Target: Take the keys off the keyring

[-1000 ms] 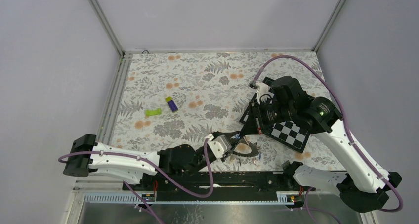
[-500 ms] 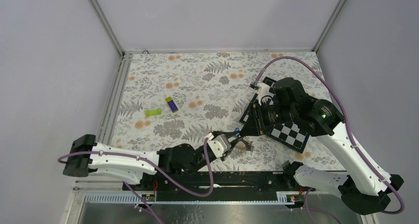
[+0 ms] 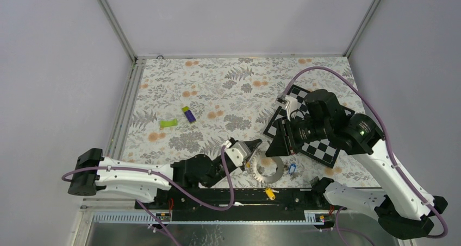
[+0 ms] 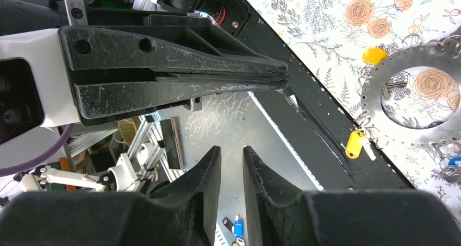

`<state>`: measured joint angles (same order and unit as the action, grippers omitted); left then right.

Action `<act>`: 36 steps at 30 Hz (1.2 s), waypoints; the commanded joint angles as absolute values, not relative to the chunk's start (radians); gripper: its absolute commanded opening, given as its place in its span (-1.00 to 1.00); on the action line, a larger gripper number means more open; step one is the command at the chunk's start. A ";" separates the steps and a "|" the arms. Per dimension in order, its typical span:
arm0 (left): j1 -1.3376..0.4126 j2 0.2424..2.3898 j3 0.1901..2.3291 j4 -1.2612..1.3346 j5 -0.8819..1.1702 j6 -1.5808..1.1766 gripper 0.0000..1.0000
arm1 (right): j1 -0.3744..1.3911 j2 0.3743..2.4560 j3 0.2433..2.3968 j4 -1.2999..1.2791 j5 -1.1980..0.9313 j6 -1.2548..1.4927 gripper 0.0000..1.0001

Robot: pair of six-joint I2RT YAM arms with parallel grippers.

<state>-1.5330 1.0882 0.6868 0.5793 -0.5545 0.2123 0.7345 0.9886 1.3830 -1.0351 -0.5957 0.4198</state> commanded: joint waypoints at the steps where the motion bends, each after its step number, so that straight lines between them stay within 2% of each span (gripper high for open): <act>1: -1.532 1.066 0.695 0.631 -0.593 0.196 -1.00 | 0.743 0.977 1.369 -1.049 -0.553 0.434 -0.42; 4: -1.528 1.059 0.693 0.605 -0.658 0.152 -1.00 | 0.743 0.978 1.352 -1.083 -0.397 0.453 -0.32; 5: -1.522 1.056 0.695 0.583 -0.693 0.122 -0.90 | 0.743 0.979 1.337 -1.092 -0.344 0.458 -0.32; 10: -1.416 1.030 0.687 0.381 -0.742 -0.161 0.06 | 0.742 0.981 1.166 -1.031 -0.132 0.541 -0.18; 13: -1.342 1.014 0.646 0.321 -0.661 -0.296 0.28 | 0.742 0.996 1.003 -0.902 -0.067 0.596 -0.12; 19: -1.312 1.042 0.624 0.293 -0.644 -0.335 0.43 | 0.684 1.143 0.843 -0.698 0.152 0.667 0.05; 23: -1.309 1.069 0.639 0.273 -0.647 -0.327 0.50 | 0.595 1.197 0.760 -0.561 0.185 0.737 0.05; 26: -1.307 1.081 0.643 0.273 -0.636 -0.320 0.53 | 0.564 1.241 0.767 -0.552 0.242 0.792 0.05; 32: -1.304 1.079 0.628 0.287 -0.623 -0.297 0.56 | 0.551 1.339 0.825 -0.558 0.296 0.912 0.31; 36: -1.302 1.070 0.615 0.292 -0.616 -0.292 0.57 | 0.551 1.459 0.901 -0.615 0.283 0.939 0.37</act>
